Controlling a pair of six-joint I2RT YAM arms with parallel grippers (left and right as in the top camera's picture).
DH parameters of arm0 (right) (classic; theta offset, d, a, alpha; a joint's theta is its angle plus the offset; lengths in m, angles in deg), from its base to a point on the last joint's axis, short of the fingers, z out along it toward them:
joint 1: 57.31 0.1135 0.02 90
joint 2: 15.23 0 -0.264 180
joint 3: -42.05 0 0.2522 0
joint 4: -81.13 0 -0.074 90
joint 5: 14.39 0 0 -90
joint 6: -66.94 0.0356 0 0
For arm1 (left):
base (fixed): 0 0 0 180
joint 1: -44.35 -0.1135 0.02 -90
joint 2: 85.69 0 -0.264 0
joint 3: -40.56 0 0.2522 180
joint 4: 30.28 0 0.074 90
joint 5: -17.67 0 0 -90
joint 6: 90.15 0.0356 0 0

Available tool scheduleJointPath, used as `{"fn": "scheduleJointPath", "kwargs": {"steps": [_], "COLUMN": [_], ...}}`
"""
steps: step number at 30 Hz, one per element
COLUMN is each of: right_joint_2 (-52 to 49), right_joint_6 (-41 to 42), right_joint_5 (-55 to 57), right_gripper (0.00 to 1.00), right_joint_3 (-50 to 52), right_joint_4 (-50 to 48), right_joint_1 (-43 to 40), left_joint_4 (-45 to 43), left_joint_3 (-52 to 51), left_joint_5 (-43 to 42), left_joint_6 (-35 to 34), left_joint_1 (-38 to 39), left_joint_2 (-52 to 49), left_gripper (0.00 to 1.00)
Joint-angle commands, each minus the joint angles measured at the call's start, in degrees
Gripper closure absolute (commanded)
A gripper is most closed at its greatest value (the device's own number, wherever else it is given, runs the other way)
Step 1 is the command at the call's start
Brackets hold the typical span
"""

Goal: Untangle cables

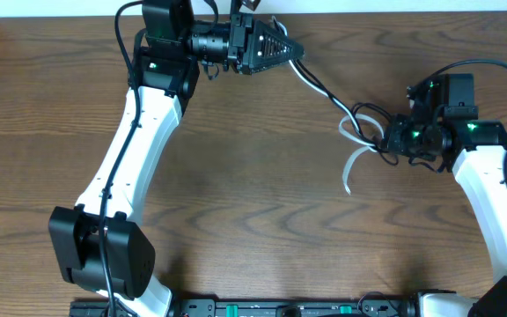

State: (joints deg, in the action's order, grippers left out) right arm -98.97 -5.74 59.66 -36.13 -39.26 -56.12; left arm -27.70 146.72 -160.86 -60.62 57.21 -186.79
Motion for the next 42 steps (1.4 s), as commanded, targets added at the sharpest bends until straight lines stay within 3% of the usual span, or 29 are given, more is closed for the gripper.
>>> {"fn": "scheduleJointPath", "kwargs": {"steps": [1,2,5,7,14,20,28,37,42], "right_joint_2": [-0.07,-0.07,-0.07,-0.07,-0.07,-0.11,-0.90,-6.43,-10.23], "right_joint_6": [-3.98,-4.15,-5.88,-6.29,-6.25,-6.25,-6.23,-6.97,-7.54], "right_joint_5": [-0.94,-0.96,-5.01,-7.58,-8.39,-7.63,-7.02,-6.95,-6.91], "right_gripper": [0.99,0.99,0.76,0.70,0.69,0.69,0.68,0.68,0.68], "right_joint_3": [0.42,0.42,0.42,0.42,0.42,0.42,0.44,0.44,0.44], "right_joint_4": [1.97,2.43,2.16,1.88,1.77,1.01,-2.51,-4.00,-5.33], "right_joint_1": [0.63,0.66,0.98,1.33,3.06,6.56,11.87,16.02,19.10], "left_joint_4": [3.34,5.22,11.96,17.31,28.24,28.50,29.57,40.22,42.25], "left_joint_3": [1.51,1.49,0.96,0.07,-8.92,-19.50,-21.09,-21.09,-21.09], "left_joint_5": [-1.53,-1.51,-1.51,-1.49,6.12,17.20,25.40,46.58,54.12], "left_joint_6": [7.13,9.01,13.86,17.42,26.73,27.91,27.91,27.89,27.85], "left_joint_1": [-0.31,-0.31,-0.28,-0.24,0.15,0.59,0.61,0.61,0.61], "left_joint_2": [0.79,0.79,0.79,0.79,0.79,0.79,0.79,0.79,0.79], "left_gripper": [0.93,0.93,0.92,0.92,0.92,0.93,0.93,0.92,0.93]}}
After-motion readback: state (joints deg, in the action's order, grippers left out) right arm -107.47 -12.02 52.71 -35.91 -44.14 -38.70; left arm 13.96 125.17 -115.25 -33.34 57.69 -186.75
